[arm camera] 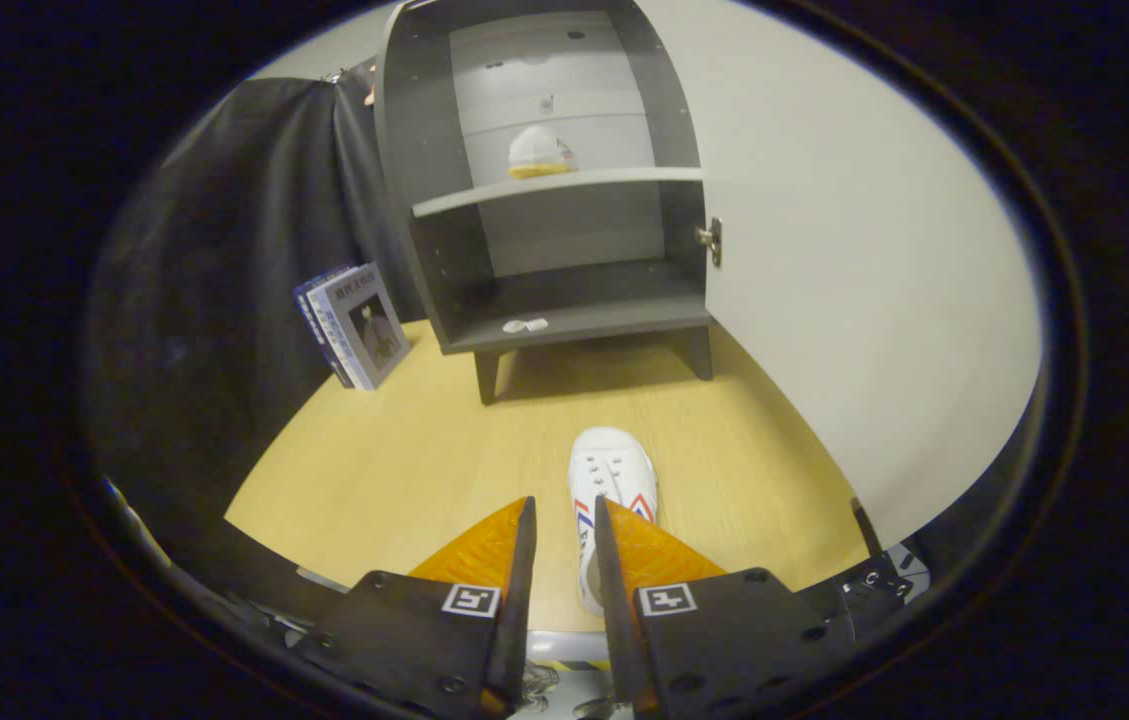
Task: Open the shoe cabinet door, grab the shoes and put them into the shoe cabinet, then close the shoe cabinet door.
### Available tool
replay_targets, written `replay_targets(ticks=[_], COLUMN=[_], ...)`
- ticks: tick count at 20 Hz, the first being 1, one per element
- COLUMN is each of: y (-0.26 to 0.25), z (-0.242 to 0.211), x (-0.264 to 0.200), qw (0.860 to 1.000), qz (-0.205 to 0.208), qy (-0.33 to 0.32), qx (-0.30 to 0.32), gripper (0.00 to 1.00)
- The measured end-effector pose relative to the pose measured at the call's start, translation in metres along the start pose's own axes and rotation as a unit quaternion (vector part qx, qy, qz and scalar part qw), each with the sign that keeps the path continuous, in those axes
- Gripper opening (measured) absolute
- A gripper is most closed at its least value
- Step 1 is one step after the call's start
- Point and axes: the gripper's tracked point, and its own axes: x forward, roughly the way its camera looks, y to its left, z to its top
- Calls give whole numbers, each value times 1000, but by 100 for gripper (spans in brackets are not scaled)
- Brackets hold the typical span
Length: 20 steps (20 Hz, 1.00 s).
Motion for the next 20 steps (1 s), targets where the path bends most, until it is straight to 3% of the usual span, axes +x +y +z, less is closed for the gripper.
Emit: replay_targets(ticks=[8,13,20], y=[-8,-4,-4], z=[-71,-68,-56], x=[67,91,111], qw=[996,998,999], qz=[-13,-19,-26], qy=[89,63,-22], qx=[26,-4,-22], gripper=[35,35,34])
